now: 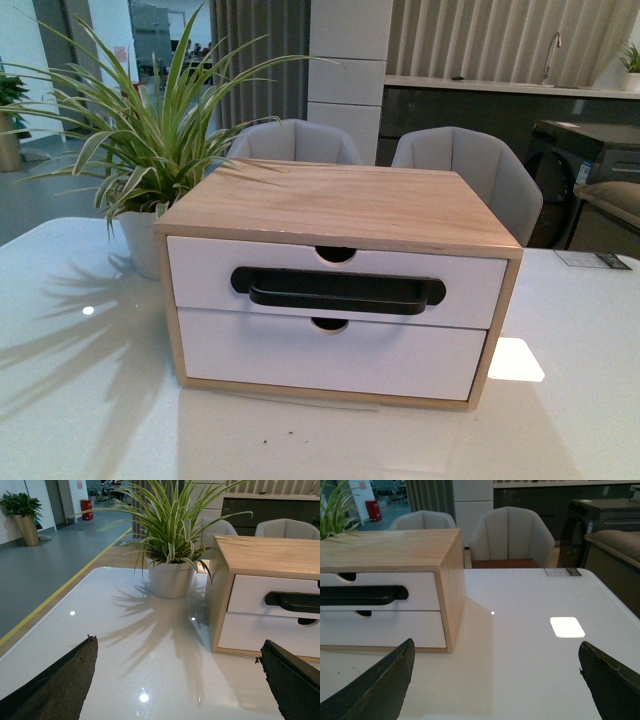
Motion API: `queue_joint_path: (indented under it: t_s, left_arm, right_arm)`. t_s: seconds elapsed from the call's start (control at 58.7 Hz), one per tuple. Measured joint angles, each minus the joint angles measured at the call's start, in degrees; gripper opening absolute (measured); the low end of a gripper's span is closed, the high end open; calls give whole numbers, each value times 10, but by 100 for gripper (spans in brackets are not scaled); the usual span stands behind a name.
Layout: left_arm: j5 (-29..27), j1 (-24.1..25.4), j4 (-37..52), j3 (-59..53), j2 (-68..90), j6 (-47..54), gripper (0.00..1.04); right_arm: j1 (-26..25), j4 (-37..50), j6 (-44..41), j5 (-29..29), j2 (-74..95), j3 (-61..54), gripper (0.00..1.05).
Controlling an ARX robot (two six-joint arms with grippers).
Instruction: Pull drawer
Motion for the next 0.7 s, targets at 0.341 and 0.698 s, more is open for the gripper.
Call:
queue_joint_path:
  t_s: [0.341, 0.698]
  left_arm:
    - [0, 0, 0, 0, 0, 0, 97]
    - [0, 0, 0, 0, 0, 0, 97]
  right_arm:
    - [0, 0, 0, 0, 0, 0, 96]
    - [0, 0, 0, 0, 0, 0, 96]
